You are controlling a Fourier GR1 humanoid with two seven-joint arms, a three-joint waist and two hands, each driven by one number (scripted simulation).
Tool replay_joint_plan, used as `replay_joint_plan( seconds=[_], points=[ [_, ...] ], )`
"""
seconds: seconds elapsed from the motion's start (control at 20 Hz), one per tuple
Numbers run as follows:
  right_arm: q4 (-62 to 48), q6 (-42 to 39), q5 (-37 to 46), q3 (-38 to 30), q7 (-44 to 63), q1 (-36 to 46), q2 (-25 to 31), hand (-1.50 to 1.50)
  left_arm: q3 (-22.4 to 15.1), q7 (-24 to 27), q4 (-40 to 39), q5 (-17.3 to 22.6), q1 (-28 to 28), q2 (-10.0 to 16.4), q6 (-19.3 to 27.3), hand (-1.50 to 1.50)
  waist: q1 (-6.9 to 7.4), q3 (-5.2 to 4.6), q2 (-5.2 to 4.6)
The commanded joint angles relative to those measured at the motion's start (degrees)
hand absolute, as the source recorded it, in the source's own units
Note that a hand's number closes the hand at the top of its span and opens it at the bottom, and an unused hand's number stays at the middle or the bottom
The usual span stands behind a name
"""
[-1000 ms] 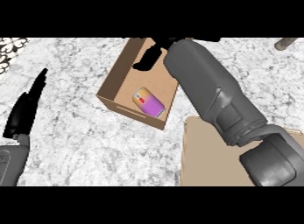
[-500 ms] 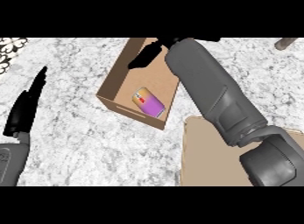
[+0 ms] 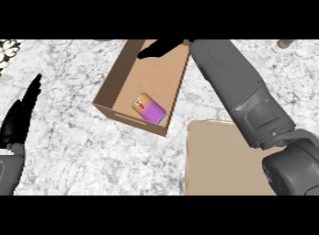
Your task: Pick the can from the tray and place it in the cardboard box
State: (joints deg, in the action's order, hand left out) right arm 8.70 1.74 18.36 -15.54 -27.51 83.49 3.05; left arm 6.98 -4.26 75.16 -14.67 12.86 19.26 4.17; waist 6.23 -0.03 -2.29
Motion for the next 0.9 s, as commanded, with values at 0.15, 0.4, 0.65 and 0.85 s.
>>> replay_joint_plan(
  seconds=[0.15,0.4,0.65,0.85],
  points=[
    [-1.0,-5.0,-2.1,-2.7,-1.7,-2.4,7.6,-1.50,0.1,0.8,-0.4,-0.3,-1.1,-1.1,1.2,0.00,-0.81,0.01,-0.25],
    [-1.4,-13.2,-2.2,-3.2,-1.6,-3.0,17.3,-1.50,1.2,-1.2,-0.6,-0.1,1.3,0.1,0.9,0.00,-1.81,0.08,-0.23],
    [-1.6,-15.8,-0.6,-1.9,-6.6,-7.7,21.7,-1.50,0.1,0.4,0.6,-0.6,-0.6,-0.3,0.6,0.00,-0.52,0.17,-0.64],
    [-1.6,-19.1,1.4,-0.1,-7.8,-7.8,23.5,-1.50,-0.1,0.6,0.1,-1.3,-0.4,-0.7,1.4,0.00,0.02,0.19,-0.80]
  ],
)
